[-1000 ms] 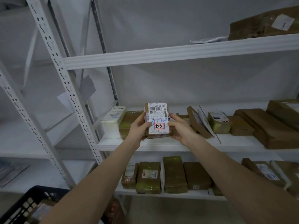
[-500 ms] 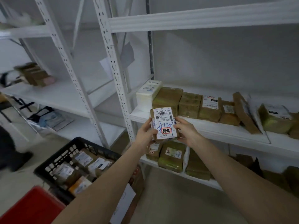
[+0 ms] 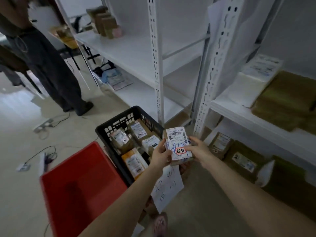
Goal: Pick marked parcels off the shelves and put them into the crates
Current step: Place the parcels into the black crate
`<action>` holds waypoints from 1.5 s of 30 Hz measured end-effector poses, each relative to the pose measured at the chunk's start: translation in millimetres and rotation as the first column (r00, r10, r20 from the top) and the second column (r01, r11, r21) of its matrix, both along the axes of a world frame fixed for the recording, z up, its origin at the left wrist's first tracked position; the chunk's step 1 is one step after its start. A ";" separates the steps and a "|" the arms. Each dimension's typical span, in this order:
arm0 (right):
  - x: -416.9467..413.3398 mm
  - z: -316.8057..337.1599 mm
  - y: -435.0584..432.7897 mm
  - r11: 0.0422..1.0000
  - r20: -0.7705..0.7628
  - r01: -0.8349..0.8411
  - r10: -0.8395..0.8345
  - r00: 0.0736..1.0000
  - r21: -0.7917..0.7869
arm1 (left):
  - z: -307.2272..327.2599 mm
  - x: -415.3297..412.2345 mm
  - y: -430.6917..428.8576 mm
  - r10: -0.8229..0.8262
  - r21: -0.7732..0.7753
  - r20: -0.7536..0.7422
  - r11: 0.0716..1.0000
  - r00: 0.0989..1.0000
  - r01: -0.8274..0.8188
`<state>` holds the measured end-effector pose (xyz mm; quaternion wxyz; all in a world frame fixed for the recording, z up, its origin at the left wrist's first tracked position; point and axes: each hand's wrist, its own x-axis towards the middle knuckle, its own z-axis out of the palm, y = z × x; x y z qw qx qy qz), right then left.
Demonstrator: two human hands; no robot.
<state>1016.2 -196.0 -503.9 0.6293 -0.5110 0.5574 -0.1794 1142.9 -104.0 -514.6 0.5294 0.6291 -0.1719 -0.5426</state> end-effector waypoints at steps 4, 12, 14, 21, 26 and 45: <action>68.6 -37.7 -28.7 0.995 -0.119 -0.102 0.101 0.988 -0.003 | -30.3 57.6 -20.4 0.073 0.081 0.013 0.994 0.997 -0.073; 189.1 -109.1 -71.4 0.952 -0.349 -0.301 0.264 0.899 -0.055 | -96.5 165.1 -68.4 0.172 0.224 0.060 0.958 0.983 -0.181; 215.2 -124.7 -87.1 0.932 -0.373 -0.352 0.297 0.879 -0.089 | -107.8 187.1 -83.9 0.206 0.227 0.033 0.952 0.978 -0.208; 288.6 -181.0 -144.0 0.852 -0.408 -0.504 0.413 0.814 -0.143 | -160.8 249.6 -141.7 0.273 0.263 0.080 0.922 0.959 -0.284; 317.9 -209.0 -173.0 0.632 -0.591 -0.735 0.504 0.630 -0.244 | -198.5 280.2 -175.1 0.364 0.234 0.050 0.901 0.930 -0.365; 299.2 -204.3 -157.8 0.366 -0.794 -0.924 0.529 0.300 -0.106 | -177.1 265.0 -149.2 -0.178 0.490 0.516 0.863 0.838 -0.119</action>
